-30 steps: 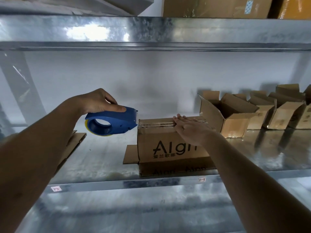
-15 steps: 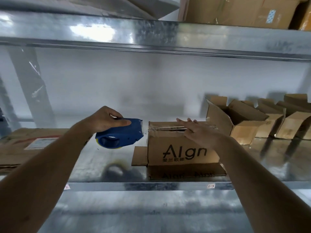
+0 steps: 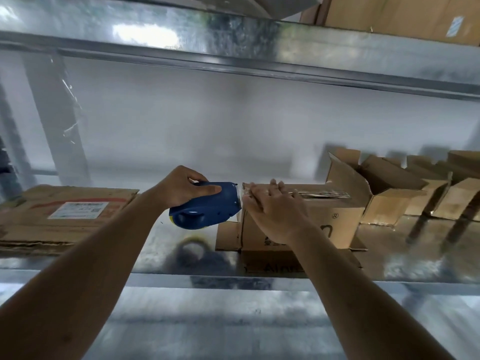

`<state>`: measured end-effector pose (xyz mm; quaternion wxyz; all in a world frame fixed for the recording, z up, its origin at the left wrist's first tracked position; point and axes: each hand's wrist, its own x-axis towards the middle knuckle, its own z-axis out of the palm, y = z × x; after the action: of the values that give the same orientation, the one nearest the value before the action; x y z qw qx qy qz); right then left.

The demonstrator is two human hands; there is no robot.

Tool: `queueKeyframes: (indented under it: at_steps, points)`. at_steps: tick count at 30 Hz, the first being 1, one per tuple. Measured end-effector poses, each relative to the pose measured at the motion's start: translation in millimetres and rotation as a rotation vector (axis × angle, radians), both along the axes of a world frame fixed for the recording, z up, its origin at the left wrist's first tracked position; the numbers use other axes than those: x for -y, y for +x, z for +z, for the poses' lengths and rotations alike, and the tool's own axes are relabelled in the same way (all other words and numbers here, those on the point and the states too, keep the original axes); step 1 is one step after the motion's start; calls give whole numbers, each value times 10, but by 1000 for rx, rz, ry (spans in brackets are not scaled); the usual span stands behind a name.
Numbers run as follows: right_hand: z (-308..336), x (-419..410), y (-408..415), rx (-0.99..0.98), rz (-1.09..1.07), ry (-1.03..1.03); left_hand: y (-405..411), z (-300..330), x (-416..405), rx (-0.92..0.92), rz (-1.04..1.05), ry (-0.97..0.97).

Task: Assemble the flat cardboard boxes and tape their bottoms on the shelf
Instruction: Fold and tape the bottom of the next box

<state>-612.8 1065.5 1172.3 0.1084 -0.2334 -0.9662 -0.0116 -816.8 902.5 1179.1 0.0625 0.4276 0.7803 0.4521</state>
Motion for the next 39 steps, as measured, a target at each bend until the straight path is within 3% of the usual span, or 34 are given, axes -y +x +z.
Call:
queueKeyframes:
  at_steps: [6, 17, 35, 39]
  points:
    - [26, 54, 64, 14, -16, 41, -44, -143, -18, 38, 19, 22]
    - [-37, 73, 25, -31, -23, 119, -143, 136, 7, -2, -4, -90]
    - [-39, 62, -26, -7, -11, 102, -178, 59, 84, 36, -12, -83]
    - [17, 169, -97, -17, -61, 14, -86, 36, 1, -2, -25, -98]
